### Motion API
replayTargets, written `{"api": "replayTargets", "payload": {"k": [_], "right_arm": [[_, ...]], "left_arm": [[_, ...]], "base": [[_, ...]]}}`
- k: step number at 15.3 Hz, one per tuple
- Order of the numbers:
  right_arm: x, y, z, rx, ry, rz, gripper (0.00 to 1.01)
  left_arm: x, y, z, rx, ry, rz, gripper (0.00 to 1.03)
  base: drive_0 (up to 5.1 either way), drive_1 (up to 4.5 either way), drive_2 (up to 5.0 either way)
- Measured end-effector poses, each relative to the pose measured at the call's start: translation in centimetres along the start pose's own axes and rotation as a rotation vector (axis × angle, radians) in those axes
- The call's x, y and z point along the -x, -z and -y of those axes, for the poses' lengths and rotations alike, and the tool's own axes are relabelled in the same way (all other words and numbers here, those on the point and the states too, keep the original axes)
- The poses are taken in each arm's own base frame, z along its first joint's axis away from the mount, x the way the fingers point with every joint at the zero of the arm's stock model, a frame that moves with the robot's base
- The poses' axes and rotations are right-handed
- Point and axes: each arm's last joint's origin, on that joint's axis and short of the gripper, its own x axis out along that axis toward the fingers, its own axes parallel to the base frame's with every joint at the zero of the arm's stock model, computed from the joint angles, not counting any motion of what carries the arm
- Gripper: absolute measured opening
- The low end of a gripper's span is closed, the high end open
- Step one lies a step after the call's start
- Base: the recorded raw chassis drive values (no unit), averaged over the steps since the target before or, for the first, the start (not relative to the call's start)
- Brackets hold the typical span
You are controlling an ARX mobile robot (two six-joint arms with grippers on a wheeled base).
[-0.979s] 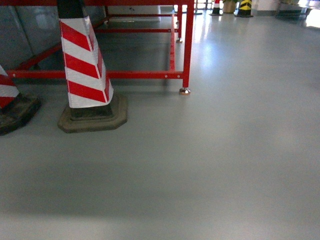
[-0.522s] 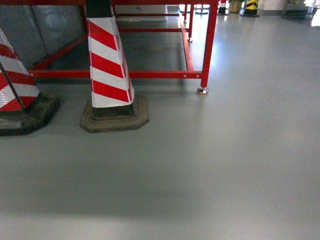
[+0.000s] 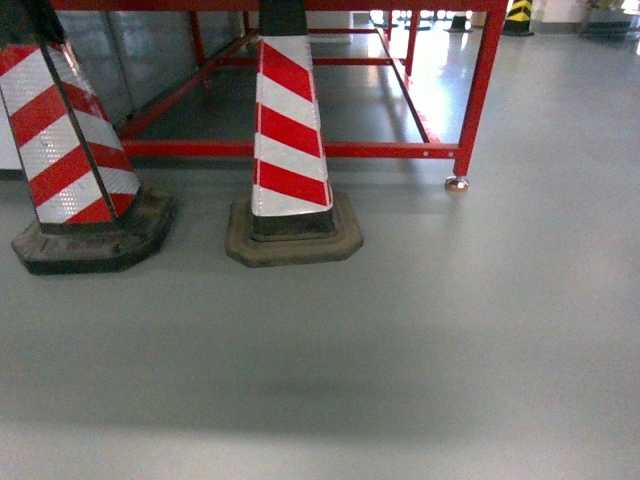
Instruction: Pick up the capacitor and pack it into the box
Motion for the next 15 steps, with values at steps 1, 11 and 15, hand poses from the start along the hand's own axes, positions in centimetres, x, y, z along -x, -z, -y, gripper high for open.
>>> {"api": "replayTargets", "payload": {"k": [1, 11, 15], "right_arm": [[0.00, 0.07, -0.01, 0.000, -0.003, -0.007, 0.98], [0.00, 0.04, 0.00, 0.000, -0.002, -0.005, 0.98], [0.00, 0.03, 0.00, 0.000, -0.001, -0.003, 0.98]], "left_arm": [[0.00, 0.01, 0.01, 0.000, 0.002, -0.001, 0.44], [0.00, 0.01, -0.01, 0.000, 0.000, -0.002, 0.44], [0.00, 0.03, -0.01, 0.000, -0.001, -0.003, 0.44]], "base": [[-4.9, 2.52, 2.5], [-3.4, 3.06, 0.5], [0.0, 4.24, -4.2]]}}
